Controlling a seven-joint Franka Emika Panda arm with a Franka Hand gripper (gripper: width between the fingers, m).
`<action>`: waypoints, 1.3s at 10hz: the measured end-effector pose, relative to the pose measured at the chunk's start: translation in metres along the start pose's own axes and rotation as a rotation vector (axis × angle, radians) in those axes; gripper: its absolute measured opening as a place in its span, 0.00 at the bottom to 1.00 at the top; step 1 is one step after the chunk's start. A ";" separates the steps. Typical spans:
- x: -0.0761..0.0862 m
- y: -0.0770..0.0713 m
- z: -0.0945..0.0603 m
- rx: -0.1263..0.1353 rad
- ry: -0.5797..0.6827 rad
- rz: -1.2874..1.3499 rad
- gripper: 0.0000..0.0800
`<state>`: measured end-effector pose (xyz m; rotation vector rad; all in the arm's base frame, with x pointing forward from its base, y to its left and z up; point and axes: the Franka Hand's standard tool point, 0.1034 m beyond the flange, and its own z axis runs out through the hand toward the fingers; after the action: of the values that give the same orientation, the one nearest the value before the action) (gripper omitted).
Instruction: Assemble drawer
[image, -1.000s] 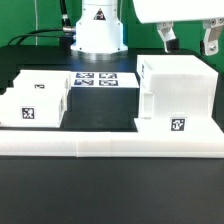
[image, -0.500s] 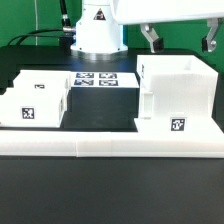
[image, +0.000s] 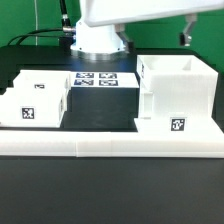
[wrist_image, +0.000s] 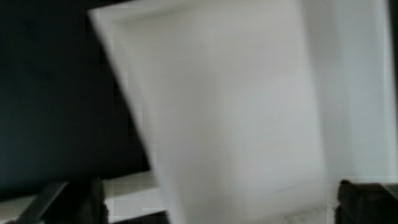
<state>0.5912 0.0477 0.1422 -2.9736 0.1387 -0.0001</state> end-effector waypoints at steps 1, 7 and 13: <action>-0.005 0.024 0.000 -0.014 0.018 -0.054 0.81; -0.011 0.087 0.006 -0.022 -0.001 -0.552 0.81; -0.053 0.145 0.043 -0.137 0.088 -0.393 0.81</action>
Offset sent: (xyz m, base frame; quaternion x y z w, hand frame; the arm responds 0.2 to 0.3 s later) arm 0.0000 0.0000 0.0000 0.0000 0.0000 -0.1938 0.9810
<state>0.5250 -0.0831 0.0768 -3.0817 -0.4530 -0.1761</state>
